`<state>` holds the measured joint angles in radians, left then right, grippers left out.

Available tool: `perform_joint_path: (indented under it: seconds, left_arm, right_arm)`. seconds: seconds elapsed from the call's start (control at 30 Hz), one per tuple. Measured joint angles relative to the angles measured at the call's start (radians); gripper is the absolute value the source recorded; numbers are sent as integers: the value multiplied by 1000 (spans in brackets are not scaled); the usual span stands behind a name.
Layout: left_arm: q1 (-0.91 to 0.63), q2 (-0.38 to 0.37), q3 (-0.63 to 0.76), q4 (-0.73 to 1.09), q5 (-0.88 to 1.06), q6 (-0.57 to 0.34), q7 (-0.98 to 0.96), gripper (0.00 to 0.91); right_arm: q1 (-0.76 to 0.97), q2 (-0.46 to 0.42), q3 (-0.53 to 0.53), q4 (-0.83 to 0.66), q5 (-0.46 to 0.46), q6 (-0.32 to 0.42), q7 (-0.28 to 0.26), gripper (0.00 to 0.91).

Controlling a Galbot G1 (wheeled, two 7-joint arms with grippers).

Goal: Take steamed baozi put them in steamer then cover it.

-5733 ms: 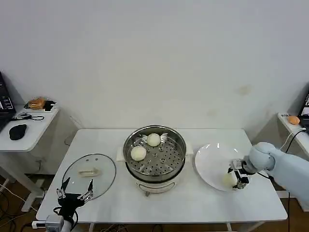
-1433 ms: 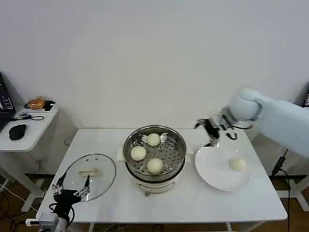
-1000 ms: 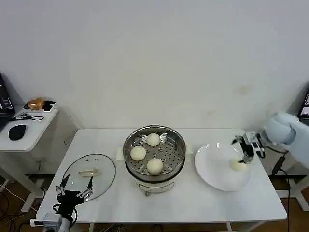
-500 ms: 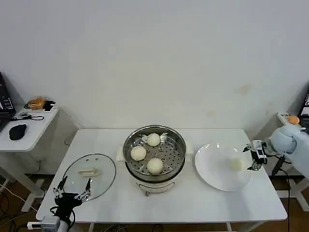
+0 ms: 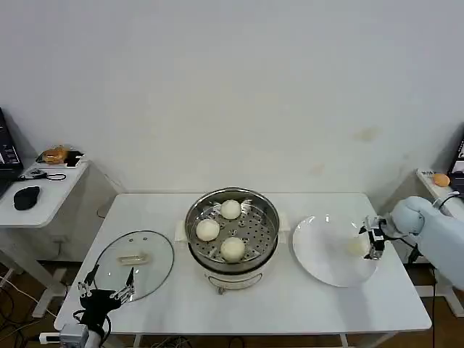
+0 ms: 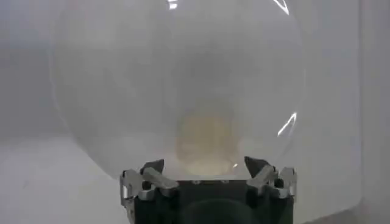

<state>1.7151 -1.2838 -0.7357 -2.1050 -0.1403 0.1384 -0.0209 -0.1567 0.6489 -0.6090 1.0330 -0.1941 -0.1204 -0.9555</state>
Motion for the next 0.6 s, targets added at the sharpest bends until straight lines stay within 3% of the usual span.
perform_joint_path:
  seconds: [0.07, 0.23, 0.37, 0.6]
  left_arm:
    - [-2, 0, 0, 1, 0, 0, 0, 907]
    - [-4, -1, 0, 3, 0, 0, 0, 907]
    - [-3, -3, 1, 2, 0, 0, 0, 907]
    - [0, -6, 1, -3, 0, 0, -1, 907]
  right_arm:
    - [-2, 9, 3, -9, -5, -4, 0, 766]
    - [-5, 28, 7, -28, -17, -20, -1, 746]
    - [-5, 29, 9, -31, -20, -32, -9, 655]
    - [7, 25, 3, -28, -15, -50, -26, 645]
